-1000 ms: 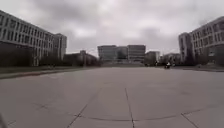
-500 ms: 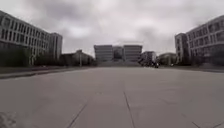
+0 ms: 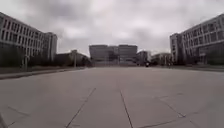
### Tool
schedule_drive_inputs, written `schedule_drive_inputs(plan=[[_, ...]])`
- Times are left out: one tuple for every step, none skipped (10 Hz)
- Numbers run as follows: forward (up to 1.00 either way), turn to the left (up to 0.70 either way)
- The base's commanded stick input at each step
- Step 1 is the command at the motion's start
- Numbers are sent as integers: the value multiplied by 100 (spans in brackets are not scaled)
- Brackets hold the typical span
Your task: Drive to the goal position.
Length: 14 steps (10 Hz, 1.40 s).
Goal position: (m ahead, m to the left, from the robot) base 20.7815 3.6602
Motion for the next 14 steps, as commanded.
schedule_drive_inputs(plan=[[100,0],[100,-8],[100,-22],[100,-19],[100,-3],[100,0],[100,0],[100,0],[100,0],[100,0],[100,0],[100,0],[100,0],[100,0]])
